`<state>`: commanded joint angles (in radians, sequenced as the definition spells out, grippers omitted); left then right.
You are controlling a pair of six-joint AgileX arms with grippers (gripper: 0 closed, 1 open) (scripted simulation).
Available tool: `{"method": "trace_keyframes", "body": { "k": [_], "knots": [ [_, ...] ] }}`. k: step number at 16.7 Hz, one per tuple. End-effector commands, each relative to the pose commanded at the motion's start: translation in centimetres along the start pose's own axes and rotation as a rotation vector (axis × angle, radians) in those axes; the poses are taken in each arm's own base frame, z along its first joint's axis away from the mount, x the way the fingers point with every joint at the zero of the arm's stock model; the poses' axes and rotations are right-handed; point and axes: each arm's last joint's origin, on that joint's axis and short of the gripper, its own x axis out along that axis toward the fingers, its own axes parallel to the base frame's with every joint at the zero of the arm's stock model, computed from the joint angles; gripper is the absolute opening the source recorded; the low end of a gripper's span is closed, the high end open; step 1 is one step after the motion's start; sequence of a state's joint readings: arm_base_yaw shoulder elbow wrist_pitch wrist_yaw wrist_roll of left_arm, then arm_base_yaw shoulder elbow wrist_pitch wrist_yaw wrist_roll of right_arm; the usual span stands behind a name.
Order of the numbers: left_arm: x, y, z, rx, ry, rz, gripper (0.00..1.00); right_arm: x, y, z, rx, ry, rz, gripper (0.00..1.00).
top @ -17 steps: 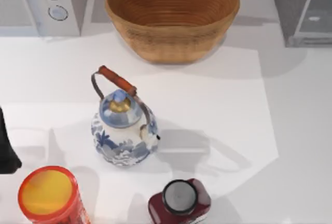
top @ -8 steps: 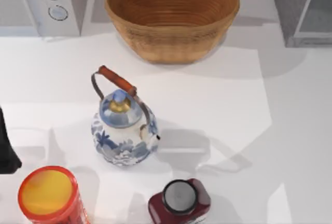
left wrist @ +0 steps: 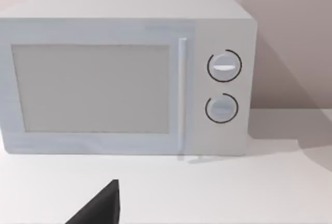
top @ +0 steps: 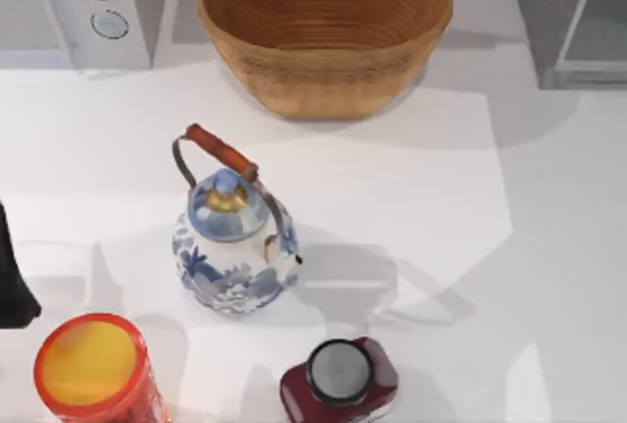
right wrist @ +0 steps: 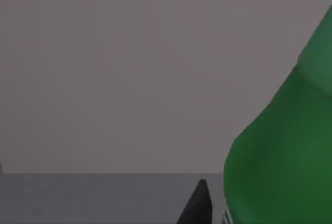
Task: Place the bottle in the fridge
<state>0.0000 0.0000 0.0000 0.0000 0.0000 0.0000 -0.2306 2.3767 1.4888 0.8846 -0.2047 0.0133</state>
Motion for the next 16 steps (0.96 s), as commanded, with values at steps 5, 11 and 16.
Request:
{"method": "trace_keyframes", "body": {
  "k": [5,11,16],
  "knots": [
    [0.00,0.00,0.00,0.000,0.000,0.000,1.00,0.00,0.00,0.00,0.000,0.000,0.000,0.61],
    [0.00,0.00,0.00,0.000,0.000,0.000,1.00,0.00,0.00,0.00,0.000,0.000,0.000,1.00],
    [0.00,0.00,0.00,0.000,0.000,0.000,1.00,0.00,0.00,0.00,0.000,0.000,0.000,1.00]
  ]
}}
